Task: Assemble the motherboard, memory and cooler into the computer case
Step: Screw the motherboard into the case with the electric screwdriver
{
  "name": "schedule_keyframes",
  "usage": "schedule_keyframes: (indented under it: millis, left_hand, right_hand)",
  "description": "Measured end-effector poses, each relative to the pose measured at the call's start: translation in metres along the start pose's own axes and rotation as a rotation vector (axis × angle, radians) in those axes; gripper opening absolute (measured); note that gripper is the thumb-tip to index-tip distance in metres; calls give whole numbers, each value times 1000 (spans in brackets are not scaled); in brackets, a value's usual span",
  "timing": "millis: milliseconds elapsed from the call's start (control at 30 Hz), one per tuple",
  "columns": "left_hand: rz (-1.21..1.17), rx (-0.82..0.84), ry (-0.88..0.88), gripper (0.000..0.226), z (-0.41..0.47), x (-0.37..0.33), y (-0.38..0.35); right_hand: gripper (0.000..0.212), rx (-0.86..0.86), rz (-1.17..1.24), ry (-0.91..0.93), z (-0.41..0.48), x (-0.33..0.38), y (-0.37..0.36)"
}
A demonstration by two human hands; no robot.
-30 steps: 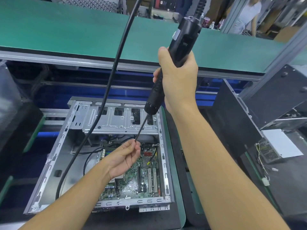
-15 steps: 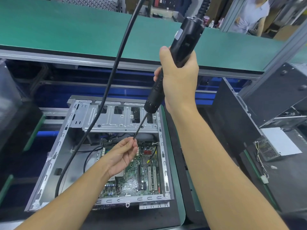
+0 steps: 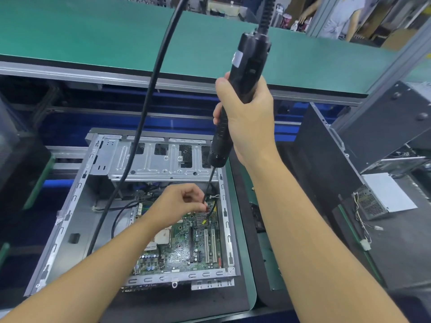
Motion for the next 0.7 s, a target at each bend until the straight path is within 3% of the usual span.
schedule_keyframes:
  millis: [100, 300, 467, 600, 700]
  left_hand:
    - [399, 72, -137, 17, 9, 1, -14]
    - [666, 114, -79, 16, 31, 30, -51]
    - [872, 183, -100, 24, 48, 50, -64]
    - [1131, 66, -204, 26, 53, 52, -61]
    - [1178, 16, -196, 29, 55, 56, -58]
  right_hand:
    - [21, 10, -59, -22, -8, -20, 7]
    - [11, 27, -197, -65, -29, -64, 19]
    - [19, 11, -228, -64, -40, -90, 22]
    - [21, 29, -231, -60, -38, -96, 17]
    - [21, 57, -243, -66, -33, -98, 15]
Point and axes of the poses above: each hand's wrist, its own z-axis towards the middle knuckle, its own y-axis out of the back of the hand, x = y × z, the point moved 3 cm from there along z, towards the middle knuckle, and after that the axes turned 2 degrees about z, right-handed, at the moved point
